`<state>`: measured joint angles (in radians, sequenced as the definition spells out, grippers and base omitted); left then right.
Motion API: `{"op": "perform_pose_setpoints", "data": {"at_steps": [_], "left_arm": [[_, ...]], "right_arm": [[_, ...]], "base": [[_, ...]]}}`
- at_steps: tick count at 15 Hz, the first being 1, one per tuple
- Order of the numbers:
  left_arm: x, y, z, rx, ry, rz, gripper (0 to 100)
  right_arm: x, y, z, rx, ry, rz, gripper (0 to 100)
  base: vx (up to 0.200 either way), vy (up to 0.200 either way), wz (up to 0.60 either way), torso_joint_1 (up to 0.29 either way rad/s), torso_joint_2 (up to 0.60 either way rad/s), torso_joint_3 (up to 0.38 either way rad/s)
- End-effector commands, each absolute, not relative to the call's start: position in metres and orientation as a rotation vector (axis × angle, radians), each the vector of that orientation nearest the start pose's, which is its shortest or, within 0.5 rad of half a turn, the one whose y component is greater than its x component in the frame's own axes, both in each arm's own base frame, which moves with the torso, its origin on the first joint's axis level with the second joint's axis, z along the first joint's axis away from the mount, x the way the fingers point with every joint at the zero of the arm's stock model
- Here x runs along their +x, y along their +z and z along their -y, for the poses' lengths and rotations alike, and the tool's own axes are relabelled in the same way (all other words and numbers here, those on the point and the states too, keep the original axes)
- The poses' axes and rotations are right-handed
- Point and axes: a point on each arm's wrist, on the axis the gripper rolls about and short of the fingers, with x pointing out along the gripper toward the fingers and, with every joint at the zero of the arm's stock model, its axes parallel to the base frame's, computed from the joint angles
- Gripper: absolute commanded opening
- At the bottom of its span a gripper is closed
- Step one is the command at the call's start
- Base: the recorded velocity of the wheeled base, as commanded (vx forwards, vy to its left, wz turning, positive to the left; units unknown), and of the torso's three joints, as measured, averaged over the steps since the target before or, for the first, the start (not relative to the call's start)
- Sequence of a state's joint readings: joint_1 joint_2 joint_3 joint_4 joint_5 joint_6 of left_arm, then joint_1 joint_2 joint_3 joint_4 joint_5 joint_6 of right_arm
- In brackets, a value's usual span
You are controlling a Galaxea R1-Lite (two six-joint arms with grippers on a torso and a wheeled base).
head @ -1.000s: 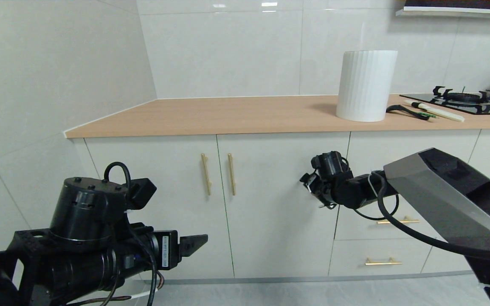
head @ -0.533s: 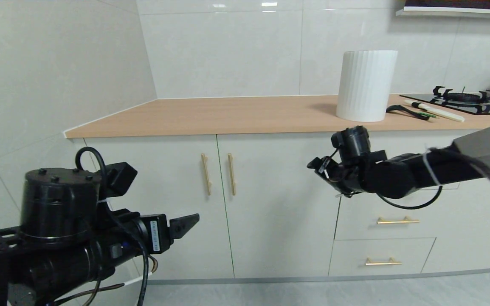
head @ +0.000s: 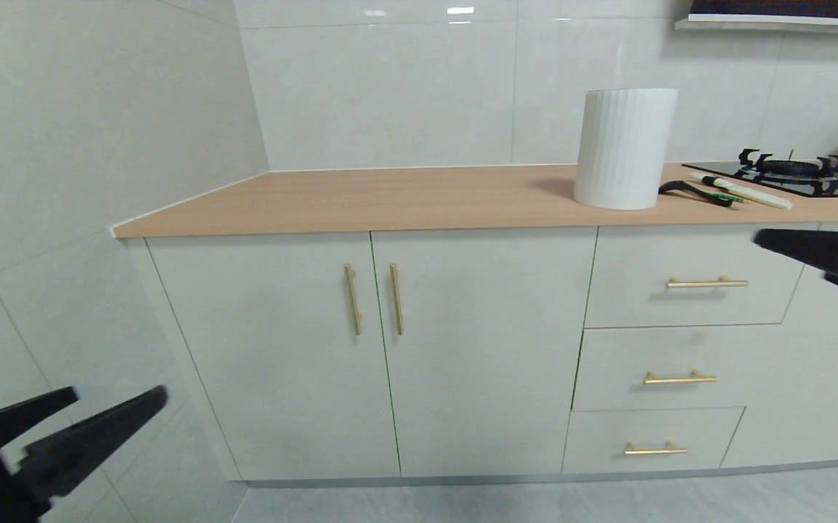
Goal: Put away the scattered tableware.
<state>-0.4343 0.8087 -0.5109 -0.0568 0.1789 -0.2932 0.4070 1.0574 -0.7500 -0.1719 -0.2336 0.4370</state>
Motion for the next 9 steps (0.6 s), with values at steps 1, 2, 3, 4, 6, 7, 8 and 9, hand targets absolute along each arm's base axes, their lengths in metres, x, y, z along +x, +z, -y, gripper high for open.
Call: {"op": "perform_pose_setpoints", "data": {"at_steps": [1, 2, 3, 4, 6, 7, 8, 9], "left_arm": [[-0.012, 0.197, -0.007, -0.145, -0.139, -0.048, 100], [-0.018, 0.195, -0.009, -0.134, -0.127, -0.033, 100], [-0.026, 0.191, -0.01, -0.121, -0.115, -0.013, 100], [-0.047, 0.181, -0.012, -0.116, -0.13, 0.042, 100], [-0.061, 0.171, -0.01, -0.119, -0.133, 0.069, 100], [-0.06, 0.17, -0.01, -0.119, -0.113, 0.066, 100], [-0.06, 0.169, -0.009, -0.116, -0.054, 0.067, 100], [-0.059, 0.168, -0.008, -0.109, -0.017, 0.065, 100]], "right_arm": [[0.009, 0.226, 0.004, 0.234, -0.023, 0.088, 100], [0.0, 0.223, 0.006, 0.211, -0.053, 0.098, 100], [-0.013, 0.219, 0.009, 0.173, -0.081, 0.118, 100], [-0.044, 0.206, 0.014, 0.12, -0.106, 0.185, 100], [-0.063, 0.191, 0.014, 0.085, -0.162, 0.195, 100], [-0.067, 0.189, 0.013, 0.077, -0.178, 0.207, 100], [-0.067, 0.189, 0.012, 0.08, -0.204, 0.214, 100], [-0.073, 0.186, 0.009, 0.074, -0.24, 0.236, 100]], "base": [[0.0, 0.0, 0.0, 0.0, 0.0, 0.0], [0.0, 0.0, 0.0, 0.0, 0.0, 0.0], [0.0, 0.0, 0.0, 0.0, 0.0, 0.0], [0.0, 0.0, 0.0, 0.0, 0.0, 0.0], [0.0, 0.0, 0.0, 0.0, 0.0, 0.0], [0.0, 0.0, 0.0, 0.0, 0.0, 0.0], [0.0, 0.0, 0.0, 0.0, 0.0, 0.0], [0.0, 0.0, 0.0, 0.0, 0.0, 0.0]]}}
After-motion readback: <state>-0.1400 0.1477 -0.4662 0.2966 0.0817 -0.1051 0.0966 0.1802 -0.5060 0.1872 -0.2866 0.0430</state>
